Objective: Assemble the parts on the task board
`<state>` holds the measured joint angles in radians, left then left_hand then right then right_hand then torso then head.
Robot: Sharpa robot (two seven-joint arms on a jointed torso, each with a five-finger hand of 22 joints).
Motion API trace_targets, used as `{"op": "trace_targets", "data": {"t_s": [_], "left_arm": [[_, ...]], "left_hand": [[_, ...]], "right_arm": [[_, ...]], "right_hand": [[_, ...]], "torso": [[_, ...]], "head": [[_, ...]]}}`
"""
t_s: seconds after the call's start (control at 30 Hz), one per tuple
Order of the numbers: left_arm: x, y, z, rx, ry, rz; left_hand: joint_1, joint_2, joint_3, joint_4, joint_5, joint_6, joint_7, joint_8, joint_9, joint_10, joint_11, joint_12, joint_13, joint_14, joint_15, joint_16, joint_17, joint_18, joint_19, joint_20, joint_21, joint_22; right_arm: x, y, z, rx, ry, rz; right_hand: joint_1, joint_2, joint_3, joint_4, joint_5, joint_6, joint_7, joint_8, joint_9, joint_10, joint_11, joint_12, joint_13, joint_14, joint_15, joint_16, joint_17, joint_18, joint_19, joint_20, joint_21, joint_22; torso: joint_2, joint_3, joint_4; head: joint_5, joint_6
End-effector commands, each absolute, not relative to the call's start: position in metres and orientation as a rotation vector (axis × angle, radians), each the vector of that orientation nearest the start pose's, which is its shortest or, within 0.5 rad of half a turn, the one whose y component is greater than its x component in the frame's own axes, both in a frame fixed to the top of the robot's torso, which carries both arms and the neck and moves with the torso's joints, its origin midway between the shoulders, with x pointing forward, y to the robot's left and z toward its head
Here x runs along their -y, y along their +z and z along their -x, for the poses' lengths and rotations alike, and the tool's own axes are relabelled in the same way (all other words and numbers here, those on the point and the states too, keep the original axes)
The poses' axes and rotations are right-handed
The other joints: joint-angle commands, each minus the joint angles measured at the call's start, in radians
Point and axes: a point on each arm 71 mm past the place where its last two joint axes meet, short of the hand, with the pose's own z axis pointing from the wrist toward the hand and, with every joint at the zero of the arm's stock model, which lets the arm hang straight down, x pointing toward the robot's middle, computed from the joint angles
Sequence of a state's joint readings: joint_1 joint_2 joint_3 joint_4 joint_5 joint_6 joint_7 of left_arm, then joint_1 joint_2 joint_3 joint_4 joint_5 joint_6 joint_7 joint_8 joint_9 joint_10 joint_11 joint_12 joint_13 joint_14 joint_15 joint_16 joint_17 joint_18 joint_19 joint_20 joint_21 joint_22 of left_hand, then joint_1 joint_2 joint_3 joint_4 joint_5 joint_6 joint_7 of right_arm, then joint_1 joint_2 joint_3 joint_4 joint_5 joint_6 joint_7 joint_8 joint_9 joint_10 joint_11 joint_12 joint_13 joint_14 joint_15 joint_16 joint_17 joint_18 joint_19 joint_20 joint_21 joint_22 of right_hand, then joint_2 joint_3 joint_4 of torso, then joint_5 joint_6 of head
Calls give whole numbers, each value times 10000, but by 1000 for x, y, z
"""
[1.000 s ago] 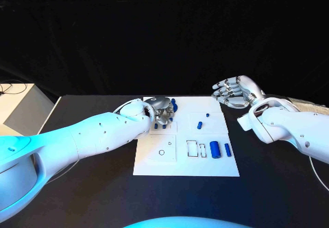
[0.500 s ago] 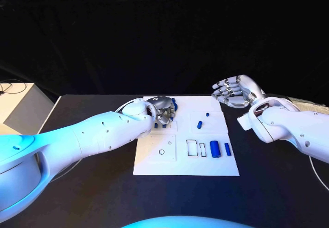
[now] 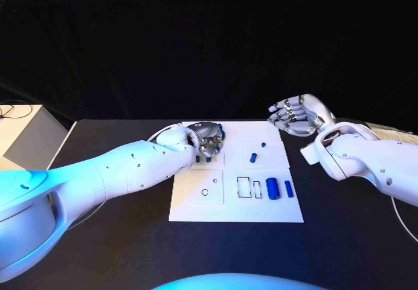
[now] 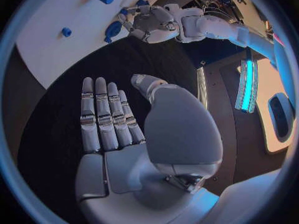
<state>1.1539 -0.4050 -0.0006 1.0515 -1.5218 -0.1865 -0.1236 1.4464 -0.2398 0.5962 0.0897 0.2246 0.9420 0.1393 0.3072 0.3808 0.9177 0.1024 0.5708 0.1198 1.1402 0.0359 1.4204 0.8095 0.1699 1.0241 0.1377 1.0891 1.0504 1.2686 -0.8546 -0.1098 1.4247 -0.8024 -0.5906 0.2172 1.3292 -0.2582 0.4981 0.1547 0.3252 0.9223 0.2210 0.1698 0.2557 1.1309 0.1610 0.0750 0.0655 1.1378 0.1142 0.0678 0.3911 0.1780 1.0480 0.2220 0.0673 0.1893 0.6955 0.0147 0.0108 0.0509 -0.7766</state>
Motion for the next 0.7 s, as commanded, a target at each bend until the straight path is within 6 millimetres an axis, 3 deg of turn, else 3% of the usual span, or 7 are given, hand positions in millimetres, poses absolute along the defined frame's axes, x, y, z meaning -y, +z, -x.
{"op": "trace_targets", "data": {"t_s": [0.03, 0.4, 0.7], "left_arm": [[-100, -233, -546, -18143, -5709, -2271], [-99, -232, -547, -17764, -5837, -2246], [-103, -226, -547, -16959, -6250, -1966]], "left_hand": [[-88, -5, 43, -17, -33, -53, 46, -46, -14, 30, 38, -53, -19, 5, 67, 61, -21, -124, 21, 25, 57, 9], [-11, 276, 184, -278, -25, 528, 35, 27, 64, 943, -189, -353, -122, 774, -132, 319, 690, -267, 672, -101, 671, 603], [-79, 371, 438, -622, 3, 871, 21, -101, 157, 1798, -263, -1216, -239, 1460, -234, 404, 1283, -399, 1222, -249, 1192, 1088]], "right_arm": [[244, -162, -509, -14073, 9470, -3675], [243, -162, -508, -14070, 9498, -3662], [243, -162, -508, -14059, 9514, -3650]], "right_hand": [[77, 48, -25, -26, 49, 0, 42, -51, -9, -84, -2, 1, -13, -50, -6, 7, -8, 56, -31, 14, -13, -8], [81, 50, -25, -30, 59, 7, 40, -52, -9, -83, -3, 5, -13, -49, -6, 9, -18, 57, -28, 14, -11, -24], [81, 50, -25, -30, 59, 7, 40, -52, -9, -83, -3, 5, -13, -49, -6, 9, -18, 57, -28, 14, -11, -24]], "torso": [[-5, 0, -6], [-5, 5, -3], [-10, -3, -2]], "head": [[5, -8], [5, 5], [-7, 21]]}}
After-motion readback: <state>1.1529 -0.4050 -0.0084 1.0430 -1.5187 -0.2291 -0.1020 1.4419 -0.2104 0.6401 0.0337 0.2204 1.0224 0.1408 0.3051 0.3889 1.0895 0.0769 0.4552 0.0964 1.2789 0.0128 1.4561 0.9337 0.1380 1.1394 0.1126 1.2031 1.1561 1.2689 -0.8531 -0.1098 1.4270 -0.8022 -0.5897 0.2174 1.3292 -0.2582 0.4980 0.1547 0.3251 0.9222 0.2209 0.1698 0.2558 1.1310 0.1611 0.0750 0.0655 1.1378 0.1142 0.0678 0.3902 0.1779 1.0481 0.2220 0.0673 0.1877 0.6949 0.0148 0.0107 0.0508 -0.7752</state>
